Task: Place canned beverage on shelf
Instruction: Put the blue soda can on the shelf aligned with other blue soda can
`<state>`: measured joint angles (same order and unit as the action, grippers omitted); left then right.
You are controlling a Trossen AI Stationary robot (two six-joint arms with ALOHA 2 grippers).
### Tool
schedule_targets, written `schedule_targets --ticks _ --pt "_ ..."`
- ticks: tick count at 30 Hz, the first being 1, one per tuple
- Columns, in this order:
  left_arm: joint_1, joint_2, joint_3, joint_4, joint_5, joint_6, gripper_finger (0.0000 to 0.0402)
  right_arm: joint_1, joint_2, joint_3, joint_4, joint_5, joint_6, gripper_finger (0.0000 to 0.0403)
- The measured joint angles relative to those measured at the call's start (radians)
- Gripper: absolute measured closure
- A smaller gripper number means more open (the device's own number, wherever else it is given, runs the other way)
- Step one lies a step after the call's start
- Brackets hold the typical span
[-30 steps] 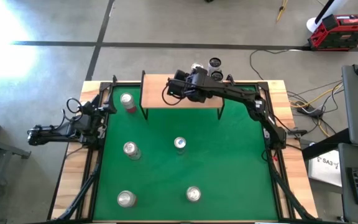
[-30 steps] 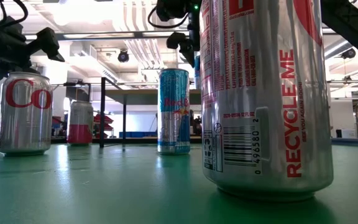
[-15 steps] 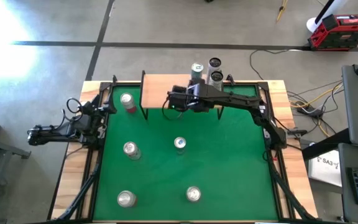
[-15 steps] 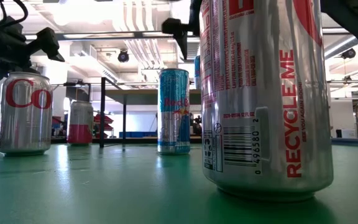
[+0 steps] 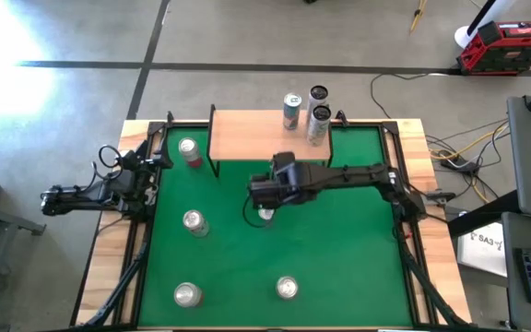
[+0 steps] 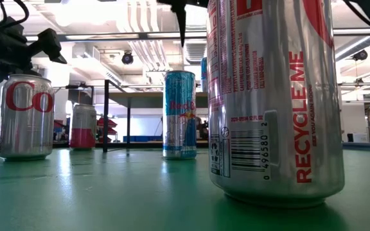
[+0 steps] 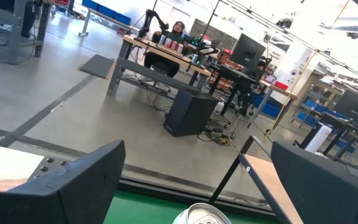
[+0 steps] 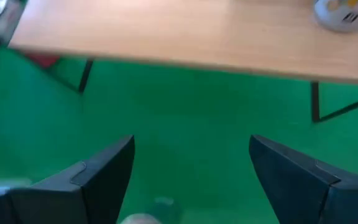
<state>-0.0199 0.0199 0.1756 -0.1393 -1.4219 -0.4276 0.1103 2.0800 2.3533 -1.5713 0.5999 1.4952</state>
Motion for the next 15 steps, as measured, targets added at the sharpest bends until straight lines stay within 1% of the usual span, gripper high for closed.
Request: schedule_targets --ticks 4,8,11,15 --pt "0.0 0.0 0.0 0.0 0.0 0.0 0.0013 0.037 0.001 -0.003 0.001 0.002 -0.015 0.0093" --pt "0.0 0.0 0.0 0.0 0.0 0.0 0.0013 0.062 0.013 -0.006 0.001 0.001 -0.015 0.0083" --pt "0.0 0.0 0.0 0.0 0.0 0.0 0.0013 0.077 0.03 -0.006 0.0 -0.014 -0.015 0.0067" --pt "0.0 0.0 0.0 0.0 0.0 0.0 0.0013 0.094 0.05 -0.006 0.0 -0.066 -0.015 0.0037"
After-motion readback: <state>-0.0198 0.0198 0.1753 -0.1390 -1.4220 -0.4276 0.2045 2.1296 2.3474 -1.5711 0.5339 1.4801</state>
